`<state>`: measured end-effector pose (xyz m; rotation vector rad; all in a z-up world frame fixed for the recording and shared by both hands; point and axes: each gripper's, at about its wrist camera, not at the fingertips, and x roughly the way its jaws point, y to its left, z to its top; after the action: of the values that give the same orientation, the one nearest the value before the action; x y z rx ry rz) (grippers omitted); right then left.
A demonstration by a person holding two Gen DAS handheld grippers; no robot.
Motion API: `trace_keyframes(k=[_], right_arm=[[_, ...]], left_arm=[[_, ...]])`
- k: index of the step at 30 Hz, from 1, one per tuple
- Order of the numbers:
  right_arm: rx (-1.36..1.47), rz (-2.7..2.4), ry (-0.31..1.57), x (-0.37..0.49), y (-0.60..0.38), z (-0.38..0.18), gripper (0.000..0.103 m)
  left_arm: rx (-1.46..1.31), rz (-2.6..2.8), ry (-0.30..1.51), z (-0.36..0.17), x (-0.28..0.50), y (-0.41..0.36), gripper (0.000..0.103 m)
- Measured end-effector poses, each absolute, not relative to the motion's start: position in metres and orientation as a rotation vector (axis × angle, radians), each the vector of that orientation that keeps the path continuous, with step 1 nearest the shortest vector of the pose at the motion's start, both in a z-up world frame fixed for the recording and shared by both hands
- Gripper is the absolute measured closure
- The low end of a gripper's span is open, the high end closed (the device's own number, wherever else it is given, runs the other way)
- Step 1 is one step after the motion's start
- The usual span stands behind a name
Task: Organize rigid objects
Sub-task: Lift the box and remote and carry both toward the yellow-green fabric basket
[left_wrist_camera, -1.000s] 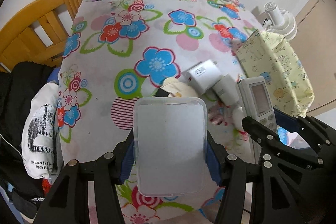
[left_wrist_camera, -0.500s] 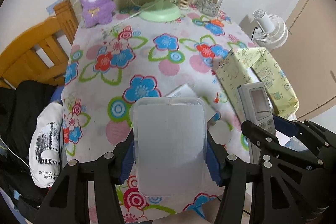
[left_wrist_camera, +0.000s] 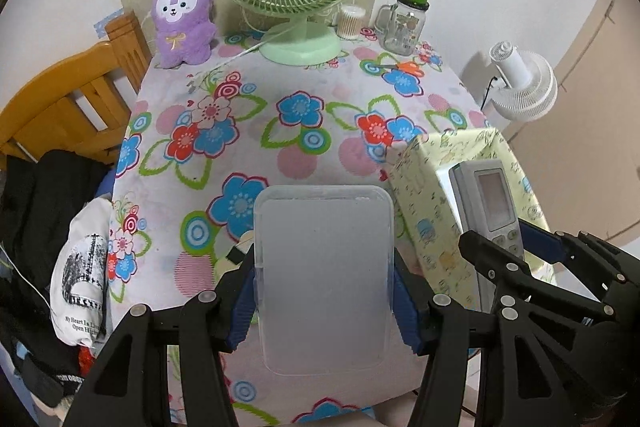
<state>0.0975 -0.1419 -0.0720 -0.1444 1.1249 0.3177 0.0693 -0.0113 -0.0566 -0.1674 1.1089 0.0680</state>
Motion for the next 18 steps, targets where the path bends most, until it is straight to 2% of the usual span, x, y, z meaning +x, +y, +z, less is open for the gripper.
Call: trace_keyframes(k=[18], right_arm=[[-0.174, 0.362, 1.12, 0.134, -0.184, -0.066, 0.056]], left_arm=[[-0.181, 0.113, 1.091, -0.052, 0.099, -0.054, 0.043]])
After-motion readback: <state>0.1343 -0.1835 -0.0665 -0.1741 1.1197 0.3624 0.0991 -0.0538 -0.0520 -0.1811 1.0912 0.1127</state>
